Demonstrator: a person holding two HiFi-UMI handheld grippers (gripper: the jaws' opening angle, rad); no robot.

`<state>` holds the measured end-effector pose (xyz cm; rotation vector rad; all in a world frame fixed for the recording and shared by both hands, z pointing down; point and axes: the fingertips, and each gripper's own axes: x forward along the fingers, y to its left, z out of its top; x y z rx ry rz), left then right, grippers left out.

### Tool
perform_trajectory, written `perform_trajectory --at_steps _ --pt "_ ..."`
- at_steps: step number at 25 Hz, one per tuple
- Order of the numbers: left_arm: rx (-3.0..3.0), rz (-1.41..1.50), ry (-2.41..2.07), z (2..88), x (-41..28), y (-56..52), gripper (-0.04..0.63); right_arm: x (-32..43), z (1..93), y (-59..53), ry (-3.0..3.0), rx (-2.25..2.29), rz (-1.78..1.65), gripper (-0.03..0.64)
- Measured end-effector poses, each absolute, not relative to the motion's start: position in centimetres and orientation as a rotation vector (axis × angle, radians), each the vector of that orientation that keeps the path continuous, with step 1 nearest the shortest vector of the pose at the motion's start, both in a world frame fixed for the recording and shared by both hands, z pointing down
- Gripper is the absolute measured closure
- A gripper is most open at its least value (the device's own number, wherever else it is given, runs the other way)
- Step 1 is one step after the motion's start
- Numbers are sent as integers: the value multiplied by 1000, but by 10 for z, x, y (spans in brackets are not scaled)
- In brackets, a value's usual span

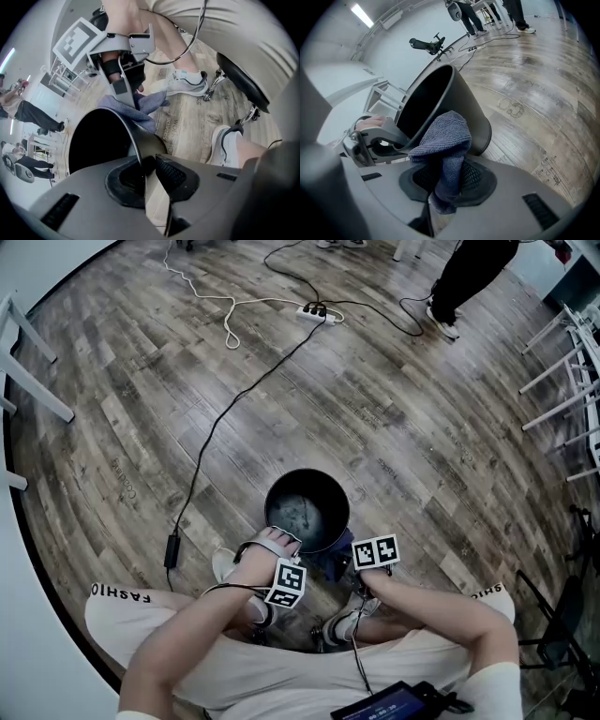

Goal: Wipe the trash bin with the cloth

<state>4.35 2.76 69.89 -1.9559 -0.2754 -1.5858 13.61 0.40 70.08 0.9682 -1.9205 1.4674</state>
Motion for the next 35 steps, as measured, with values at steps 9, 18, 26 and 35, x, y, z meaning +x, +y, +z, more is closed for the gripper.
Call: perform_trajectory --at_steps 9,18,26,35 --pt "-1981 -1593 -249 697 50 27 520 148 786 -7 -1883 914 1415 534" --pt "-2004 -1581 -255 699 51 26 522 157 877 -20 -1909 912 1297 534" --pt "-2004 -1589 -223 700 55 23 520 164 864 -19 -1745 1049 1355 534" --pt "-2068 -1574 -246 696 47 27 466 171 744 -16 -1834 1079 1466 534"
